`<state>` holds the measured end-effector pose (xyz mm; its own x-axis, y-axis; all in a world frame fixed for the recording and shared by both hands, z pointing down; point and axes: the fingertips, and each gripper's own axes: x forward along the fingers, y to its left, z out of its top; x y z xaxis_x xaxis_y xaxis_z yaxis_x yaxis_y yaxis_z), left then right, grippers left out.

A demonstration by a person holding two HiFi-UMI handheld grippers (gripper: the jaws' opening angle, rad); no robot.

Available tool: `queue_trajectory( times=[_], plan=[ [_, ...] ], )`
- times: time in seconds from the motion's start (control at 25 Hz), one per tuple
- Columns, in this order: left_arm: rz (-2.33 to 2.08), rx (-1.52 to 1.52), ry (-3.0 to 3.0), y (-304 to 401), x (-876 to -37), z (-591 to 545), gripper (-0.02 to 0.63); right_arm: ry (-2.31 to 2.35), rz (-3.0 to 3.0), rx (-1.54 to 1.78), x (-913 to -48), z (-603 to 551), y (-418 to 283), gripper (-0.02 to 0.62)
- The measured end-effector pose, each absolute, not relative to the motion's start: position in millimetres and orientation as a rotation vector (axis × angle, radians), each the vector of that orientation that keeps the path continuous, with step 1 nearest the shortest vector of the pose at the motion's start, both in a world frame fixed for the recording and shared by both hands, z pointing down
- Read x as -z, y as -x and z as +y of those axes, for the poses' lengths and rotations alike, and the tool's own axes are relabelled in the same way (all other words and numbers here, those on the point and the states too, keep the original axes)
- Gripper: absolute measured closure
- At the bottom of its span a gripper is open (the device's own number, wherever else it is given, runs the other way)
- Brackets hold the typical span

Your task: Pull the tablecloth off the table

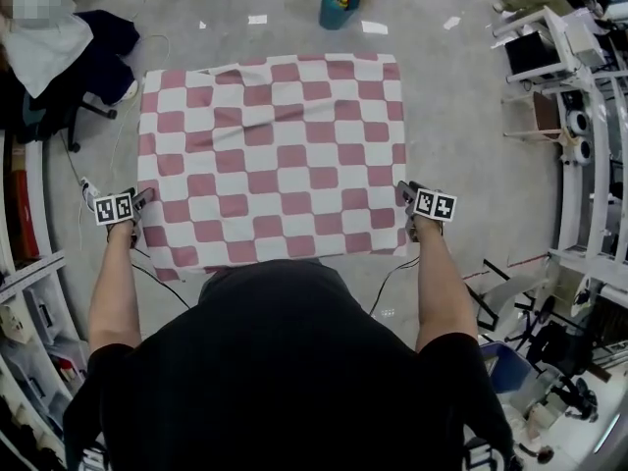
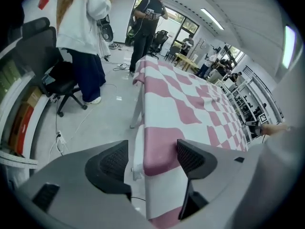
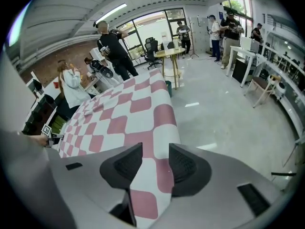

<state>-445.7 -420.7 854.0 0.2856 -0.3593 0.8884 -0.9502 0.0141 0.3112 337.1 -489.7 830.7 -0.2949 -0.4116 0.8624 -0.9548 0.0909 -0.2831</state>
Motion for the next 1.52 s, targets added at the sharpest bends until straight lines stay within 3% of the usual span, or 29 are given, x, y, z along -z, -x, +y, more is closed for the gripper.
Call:
queue_trajectory(
  times=[0.28, 0.76, 1.2, 1.52],
  plan=[
    [-1.231, -0.645, -1.484, 445, -878, -428, 0.212, -1.321, -1.793, -1.252, -867, -512, -350, 0.398],
    [-1.148, -0.471, -1.501, 423, -895, -447, 0.209, -1.190, -1.862, -1.468, -903, -532, -337, 0.364],
    [-1.144, -0.372, -1.515, 417, -895, -449, 0.260, -1.145, -1.833, -1.515, -904, -532, -332, 0.367],
    [-1.214, -0.570, -1.565, 416, -888, -449, 0.284, -1.212, -1.808, -1.360, -900, -528, -335, 0.388]
  ],
)
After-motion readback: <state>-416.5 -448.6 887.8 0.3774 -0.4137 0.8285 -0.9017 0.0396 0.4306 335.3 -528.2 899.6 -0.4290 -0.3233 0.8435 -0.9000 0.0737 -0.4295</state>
